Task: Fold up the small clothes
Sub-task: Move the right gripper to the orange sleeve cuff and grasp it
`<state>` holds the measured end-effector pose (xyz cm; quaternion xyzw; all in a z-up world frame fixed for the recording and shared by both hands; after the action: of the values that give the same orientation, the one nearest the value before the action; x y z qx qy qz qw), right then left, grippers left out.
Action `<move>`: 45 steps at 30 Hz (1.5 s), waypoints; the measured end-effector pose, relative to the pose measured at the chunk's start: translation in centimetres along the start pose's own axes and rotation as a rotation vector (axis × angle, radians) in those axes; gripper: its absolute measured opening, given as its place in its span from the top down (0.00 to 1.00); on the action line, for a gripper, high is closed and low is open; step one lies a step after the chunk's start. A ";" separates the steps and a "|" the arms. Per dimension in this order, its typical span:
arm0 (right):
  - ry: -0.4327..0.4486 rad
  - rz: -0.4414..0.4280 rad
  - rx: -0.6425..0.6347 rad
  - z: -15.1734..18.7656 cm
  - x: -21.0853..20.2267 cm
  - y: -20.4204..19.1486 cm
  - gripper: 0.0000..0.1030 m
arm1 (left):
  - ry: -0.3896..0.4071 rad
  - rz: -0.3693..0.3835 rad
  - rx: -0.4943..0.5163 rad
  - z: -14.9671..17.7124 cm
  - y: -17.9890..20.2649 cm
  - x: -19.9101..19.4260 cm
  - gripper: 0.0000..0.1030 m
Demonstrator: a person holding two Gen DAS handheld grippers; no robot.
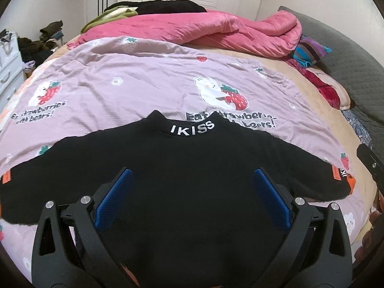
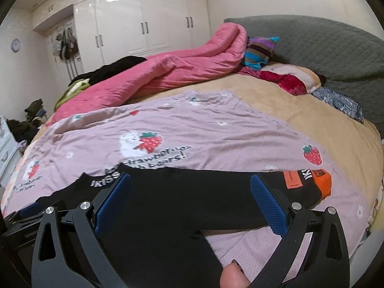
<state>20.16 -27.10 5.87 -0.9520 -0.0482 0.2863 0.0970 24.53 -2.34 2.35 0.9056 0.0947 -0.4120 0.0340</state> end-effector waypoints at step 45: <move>-0.135 0.287 0.597 6.8 5.5 24.9 0.04 | -0.087 0.043 0.177 5.0 5.1 6.2 0.08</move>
<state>21.85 -49.53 -7.88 -0.8575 0.1659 0.3611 0.3268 25.88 -7.16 -5.67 0.8882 0.0368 -0.4567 -0.0334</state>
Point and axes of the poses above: each gripper's, at about its wrist camera, not at the fingertips, and x roughly the way its jaws point, y to its right, z to its underside, the point moved 3 cm from there along x, roughly the way its jaws point, and after that the axes turned 12 degrees about -z, right-handed, at the moved point
